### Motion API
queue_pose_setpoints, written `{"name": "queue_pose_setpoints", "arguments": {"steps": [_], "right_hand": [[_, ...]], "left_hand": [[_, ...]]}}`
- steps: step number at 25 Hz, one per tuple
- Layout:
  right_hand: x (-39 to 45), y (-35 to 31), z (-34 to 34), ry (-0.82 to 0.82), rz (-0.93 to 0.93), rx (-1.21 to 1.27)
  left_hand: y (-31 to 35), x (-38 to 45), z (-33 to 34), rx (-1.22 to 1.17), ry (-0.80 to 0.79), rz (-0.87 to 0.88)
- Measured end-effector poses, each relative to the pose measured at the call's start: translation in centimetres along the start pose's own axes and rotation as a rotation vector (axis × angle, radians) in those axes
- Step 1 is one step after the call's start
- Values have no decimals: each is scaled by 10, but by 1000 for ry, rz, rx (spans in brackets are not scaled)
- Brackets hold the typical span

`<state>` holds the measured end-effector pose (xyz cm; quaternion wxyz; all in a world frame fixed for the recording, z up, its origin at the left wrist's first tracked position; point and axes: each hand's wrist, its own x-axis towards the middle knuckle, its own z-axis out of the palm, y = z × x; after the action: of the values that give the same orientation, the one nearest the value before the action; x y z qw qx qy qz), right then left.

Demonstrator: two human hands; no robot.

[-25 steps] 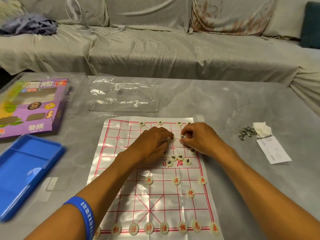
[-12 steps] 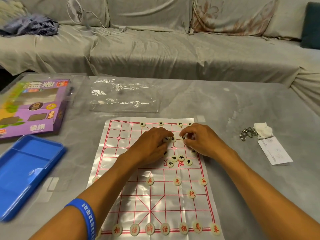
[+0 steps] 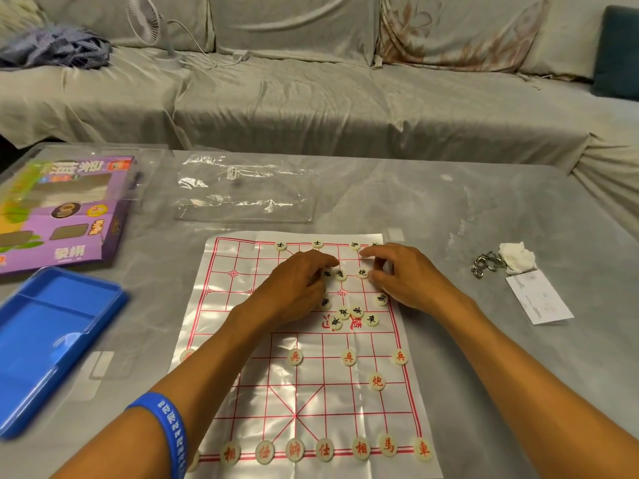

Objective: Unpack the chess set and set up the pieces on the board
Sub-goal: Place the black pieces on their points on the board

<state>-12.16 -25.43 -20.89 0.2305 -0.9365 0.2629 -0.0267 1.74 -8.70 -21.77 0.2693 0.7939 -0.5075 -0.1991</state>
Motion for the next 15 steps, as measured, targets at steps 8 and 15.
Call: {"name": "queue_pose_setpoints", "arguments": {"steps": [8,15], "right_hand": [[-34,14,-9,-151,-14,-22],[-35,5,-10,-18,4,-41]], "left_hand": [[3,-11,-2,0,189,-13],[-3,-25,-16,-58,345,-69]]}}
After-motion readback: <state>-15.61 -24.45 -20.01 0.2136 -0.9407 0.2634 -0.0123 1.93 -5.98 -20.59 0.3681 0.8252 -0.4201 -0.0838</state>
